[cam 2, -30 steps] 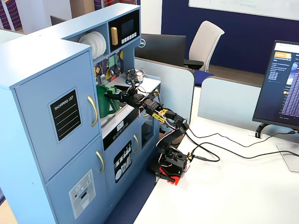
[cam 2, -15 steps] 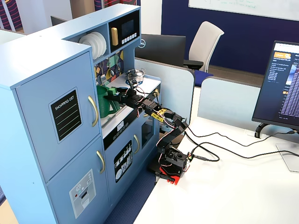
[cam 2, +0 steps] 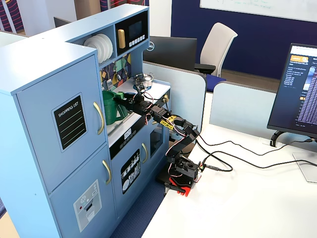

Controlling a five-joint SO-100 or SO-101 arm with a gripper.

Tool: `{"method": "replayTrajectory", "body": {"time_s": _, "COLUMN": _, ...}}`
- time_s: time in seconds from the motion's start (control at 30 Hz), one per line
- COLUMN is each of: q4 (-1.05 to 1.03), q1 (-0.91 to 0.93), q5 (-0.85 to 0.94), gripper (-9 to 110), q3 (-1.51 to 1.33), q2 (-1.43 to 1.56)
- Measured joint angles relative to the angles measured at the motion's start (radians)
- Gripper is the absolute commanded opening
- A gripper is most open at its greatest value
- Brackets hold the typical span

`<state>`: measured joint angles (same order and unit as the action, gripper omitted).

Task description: Take off the lid from the green recipient and place it on the counter

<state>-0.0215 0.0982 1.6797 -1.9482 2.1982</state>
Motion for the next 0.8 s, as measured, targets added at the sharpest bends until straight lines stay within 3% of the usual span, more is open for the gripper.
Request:
{"method": "replayTrajectory", "body": {"time_s": 0.53, "q4": 0.114, "q1": 0.002, "q5": 0.054, "gripper": 0, "q3": 0.0, "q2": 0.003}}
{"method": "replayTrajectory", "body": {"time_s": 0.8, "q4": 0.114, "q1": 0.175, "q5": 0.037, "gripper": 0, "q3": 0.0, "q2": 0.003}}
